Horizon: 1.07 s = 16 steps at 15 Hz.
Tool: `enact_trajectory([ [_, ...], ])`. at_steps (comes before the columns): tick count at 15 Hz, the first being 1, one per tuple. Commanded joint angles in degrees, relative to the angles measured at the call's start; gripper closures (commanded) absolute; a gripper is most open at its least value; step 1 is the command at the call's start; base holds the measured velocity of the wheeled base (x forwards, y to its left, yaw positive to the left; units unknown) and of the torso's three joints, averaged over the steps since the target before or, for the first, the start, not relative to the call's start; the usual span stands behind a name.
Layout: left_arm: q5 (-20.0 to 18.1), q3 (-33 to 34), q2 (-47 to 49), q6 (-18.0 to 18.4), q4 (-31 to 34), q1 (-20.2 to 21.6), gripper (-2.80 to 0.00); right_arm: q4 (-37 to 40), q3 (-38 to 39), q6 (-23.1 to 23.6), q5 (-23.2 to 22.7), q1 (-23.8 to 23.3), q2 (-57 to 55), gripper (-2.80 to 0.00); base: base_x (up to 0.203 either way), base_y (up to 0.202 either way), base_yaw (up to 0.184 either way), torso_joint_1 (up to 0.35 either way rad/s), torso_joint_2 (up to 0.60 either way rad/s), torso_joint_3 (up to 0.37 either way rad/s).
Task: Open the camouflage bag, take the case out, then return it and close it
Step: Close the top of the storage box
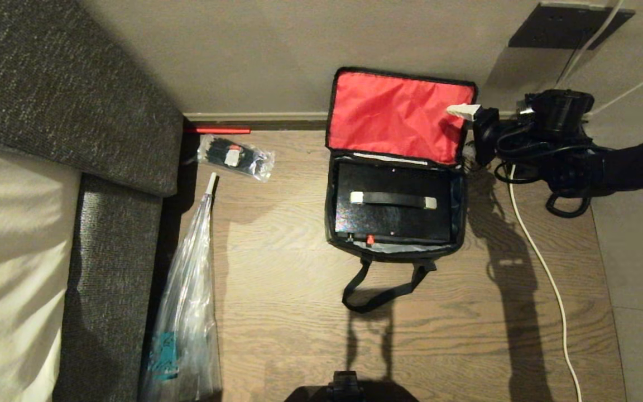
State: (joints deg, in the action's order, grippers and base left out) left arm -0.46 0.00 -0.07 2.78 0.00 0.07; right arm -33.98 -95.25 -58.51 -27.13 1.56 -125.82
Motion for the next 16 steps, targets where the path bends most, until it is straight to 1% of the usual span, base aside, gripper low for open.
enact_trajectory([
  [1,0.02,0.09,0.07,0.03,0.00,0.01,0.00,0.08,4.34,-0.22,-0.20,0.06,4.75,-2.80,0.000,0.000,0.000,0.000,0.00,0.000],
  [9,0.02,0.18,0.07,0.03,0.00,0.01,0.00,0.38,15.11,-0.33,-0.47,0.05,14.96,-2.80,0.000,0.000,0.000,0.000,0.00,0.000],
  [12,0.02,0.09,0.07,0.03,0.00,0.01,0.00,1.37,18.93,-0.49,-0.47,1.17,18.45,-2.80,0.000,0.000,0.000,0.000,0.00,0.000],
  [14,0.02,0.09,0.07,0.03,0.00,0.01,0.00,1.50,22.18,0.54,-0.50,2.16,19.05,-2.80,0.000,0.000,0.000,0.000,0.00,0.000],
  [15,0.02,0.09,0.07,0.03,0.00,0.01,0.00,1.37,22.05,2.08,-0.50,2.29,18.40,-2.80,0.000,0.000,0.000,0.000,0.00,0.000],
  [16,0.02,0.09,0.07,0.03,0.00,0.01,0.00,1.27,20.09,5.49,-0.26,2.33,16.76,-2.80,0.000,0.000,0.000,0.000,0.00,0.000],
])
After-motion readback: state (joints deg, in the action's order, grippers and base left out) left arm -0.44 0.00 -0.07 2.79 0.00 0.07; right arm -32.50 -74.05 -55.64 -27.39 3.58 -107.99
